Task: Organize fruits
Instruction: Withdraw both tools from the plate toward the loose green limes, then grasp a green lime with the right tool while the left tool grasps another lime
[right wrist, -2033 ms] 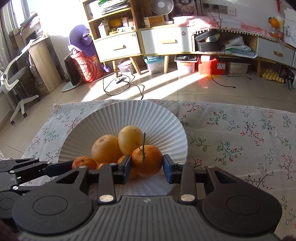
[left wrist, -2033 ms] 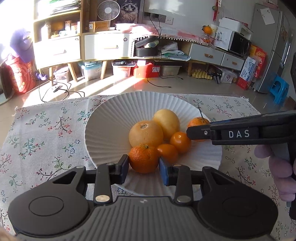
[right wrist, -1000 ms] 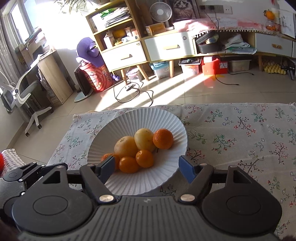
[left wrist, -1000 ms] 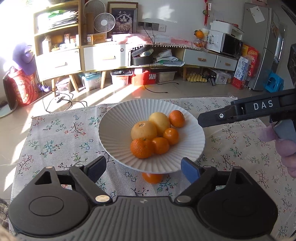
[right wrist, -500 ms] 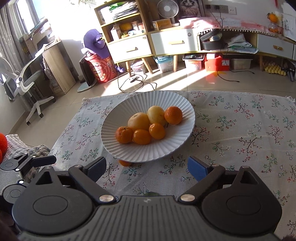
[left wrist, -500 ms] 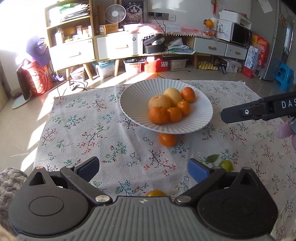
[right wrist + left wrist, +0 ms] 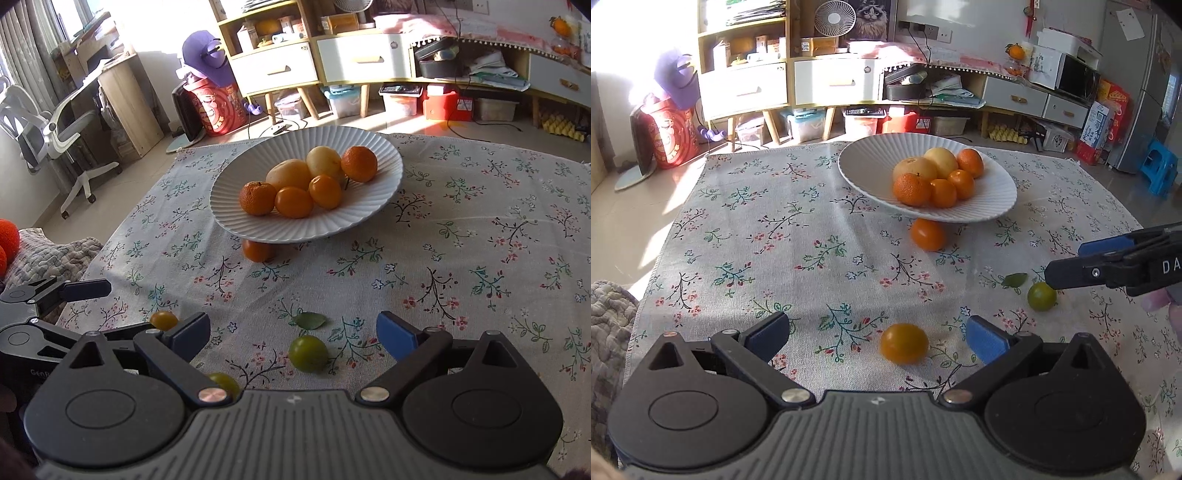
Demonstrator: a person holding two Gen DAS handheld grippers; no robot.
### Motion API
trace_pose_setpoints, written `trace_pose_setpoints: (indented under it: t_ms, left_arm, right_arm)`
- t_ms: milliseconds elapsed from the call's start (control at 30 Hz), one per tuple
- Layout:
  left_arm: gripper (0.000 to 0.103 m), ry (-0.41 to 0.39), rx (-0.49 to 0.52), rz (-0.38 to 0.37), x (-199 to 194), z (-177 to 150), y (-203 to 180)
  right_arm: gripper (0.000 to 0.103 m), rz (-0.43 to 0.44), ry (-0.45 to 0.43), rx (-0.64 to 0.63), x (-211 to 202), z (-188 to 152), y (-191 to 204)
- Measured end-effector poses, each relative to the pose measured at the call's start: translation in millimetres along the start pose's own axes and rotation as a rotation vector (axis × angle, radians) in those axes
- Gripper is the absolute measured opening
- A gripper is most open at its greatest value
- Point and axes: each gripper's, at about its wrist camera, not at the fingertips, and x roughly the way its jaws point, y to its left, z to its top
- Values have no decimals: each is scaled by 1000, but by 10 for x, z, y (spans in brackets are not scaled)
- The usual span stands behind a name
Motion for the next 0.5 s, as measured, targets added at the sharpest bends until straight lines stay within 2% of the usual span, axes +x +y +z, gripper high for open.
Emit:
trace_pose_setpoints:
  t_ms: [500]
  left_arm:
    - [98,33,106,-103,-40,-247,-317]
  right_arm:
    - [94,-46,57,-47,24,-195,-51]
